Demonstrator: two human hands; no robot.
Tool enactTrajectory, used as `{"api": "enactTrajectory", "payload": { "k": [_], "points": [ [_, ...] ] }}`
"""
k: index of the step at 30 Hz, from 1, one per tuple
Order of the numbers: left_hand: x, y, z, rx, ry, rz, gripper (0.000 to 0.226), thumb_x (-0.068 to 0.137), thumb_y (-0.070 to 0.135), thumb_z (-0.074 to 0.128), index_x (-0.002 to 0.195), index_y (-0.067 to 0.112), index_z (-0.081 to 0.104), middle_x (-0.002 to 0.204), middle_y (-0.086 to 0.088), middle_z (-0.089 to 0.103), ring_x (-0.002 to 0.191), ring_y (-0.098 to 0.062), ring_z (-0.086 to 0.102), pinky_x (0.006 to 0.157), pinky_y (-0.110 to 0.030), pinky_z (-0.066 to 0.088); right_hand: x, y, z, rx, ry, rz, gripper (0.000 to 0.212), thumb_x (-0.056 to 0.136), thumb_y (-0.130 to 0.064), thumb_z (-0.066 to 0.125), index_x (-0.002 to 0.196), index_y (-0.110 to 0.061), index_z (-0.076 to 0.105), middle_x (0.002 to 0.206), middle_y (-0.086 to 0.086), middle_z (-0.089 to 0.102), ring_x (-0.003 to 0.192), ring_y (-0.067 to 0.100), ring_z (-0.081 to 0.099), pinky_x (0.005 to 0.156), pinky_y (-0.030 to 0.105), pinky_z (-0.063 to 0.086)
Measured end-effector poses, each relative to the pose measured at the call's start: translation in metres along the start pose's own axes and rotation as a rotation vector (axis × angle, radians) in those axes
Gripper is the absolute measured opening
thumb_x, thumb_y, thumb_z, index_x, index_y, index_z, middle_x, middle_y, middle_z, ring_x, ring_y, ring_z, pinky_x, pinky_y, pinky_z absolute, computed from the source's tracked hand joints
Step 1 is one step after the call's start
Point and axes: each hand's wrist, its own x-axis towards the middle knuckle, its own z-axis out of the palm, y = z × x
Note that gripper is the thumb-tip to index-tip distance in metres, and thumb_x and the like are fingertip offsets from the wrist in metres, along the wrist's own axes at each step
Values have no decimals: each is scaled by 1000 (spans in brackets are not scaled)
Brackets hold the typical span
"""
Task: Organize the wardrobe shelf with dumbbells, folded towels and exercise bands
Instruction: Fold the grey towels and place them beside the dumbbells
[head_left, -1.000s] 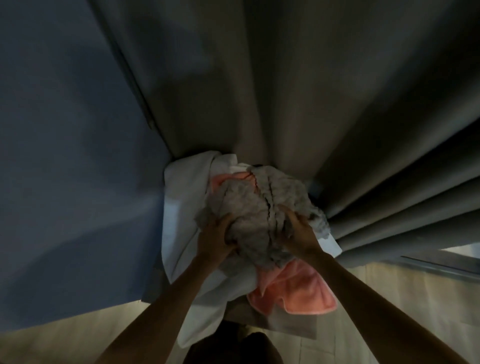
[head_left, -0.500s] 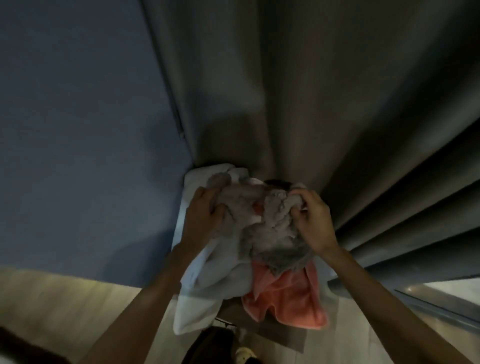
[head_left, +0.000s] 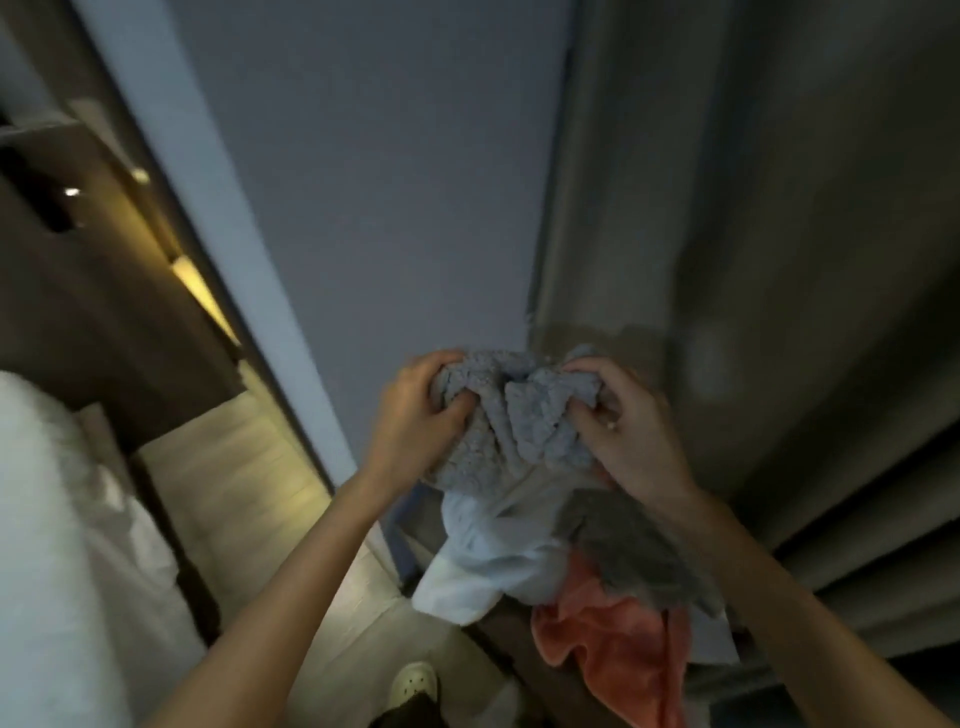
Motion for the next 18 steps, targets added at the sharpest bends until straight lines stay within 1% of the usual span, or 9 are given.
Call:
{"api": "enactTrajectory", "payload": {
  "k": [2,3,5,7,9,11,14,16,18],
  "points": [
    [-19,-8,-29,30,38,-30,32,82,16,68,113,22,62,111,6,61,98,-2,50,80,-5,34,4,-20,26,51,-114,-53,30,86,-3,62,108,-24,60,105,-5,64,99,8,62,85,22,50],
    [-28,-14,-43,40,63,-55,32,82,17,68,113,23,61,111,9,61,98,-1,50,82,-6,35,6,-30,41,67,-159,-87,28,86,-4,62,108,-22,60,104,-4,64,98,9,62,85,23,50],
    [-46,-28,-69,41,119,-115,32,81,18,68,111,23,59,110,10,61,100,-5,54,89,-20,42,10,-47,71,84,-228,-152,28,85,-6,63,109,-20,61,104,-6,64,99,6,61,86,19,47],
    [-61,-43,-93,39,173,-167,29,81,18,68,107,23,58,103,9,62,95,-8,57,86,-30,48,14,-61,102,111,-295,-195,29,85,-8,64,109,-23,61,103,-10,63,97,1,60,84,14,45],
    [-73,-61,-117,45,214,-210,27,81,21,67,106,25,56,98,11,60,90,-5,57,81,-30,49,20,-74,135,152,-384,-191,29,86,-9,64,110,-26,60,103,-12,63,95,-1,60,82,13,47],
    [-81,-81,-140,53,256,-242,26,82,22,68,105,25,56,97,11,59,89,-3,56,78,-28,49,29,-86,168,172,-468,-179,29,87,-9,64,111,-24,59,104,-11,64,96,0,60,83,16,49],
    [-84,-116,-176,68,311,-294,26,83,21,68,104,25,54,94,14,55,87,1,54,76,-26,48,45,-106,219,216,-525,-199,25,88,-8,63,111,-18,57,105,-5,62,97,4,60,83,21,51],
    [-79,-142,-200,69,341,-341,24,84,21,67,102,26,52,93,14,55,87,-1,54,77,-29,50,58,-119,256,209,-562,-194,23,90,-11,62,109,-19,54,103,-3,60,94,6,60,79,23,53],
    [-69,-171,-226,64,345,-372,22,84,21,67,101,25,53,94,9,56,88,-6,55,80,-36,52,74,-132,295,173,-586,-164,22,91,-14,60,109,-22,51,102,-5,58,93,7,59,78,27,54]
  ]
}}
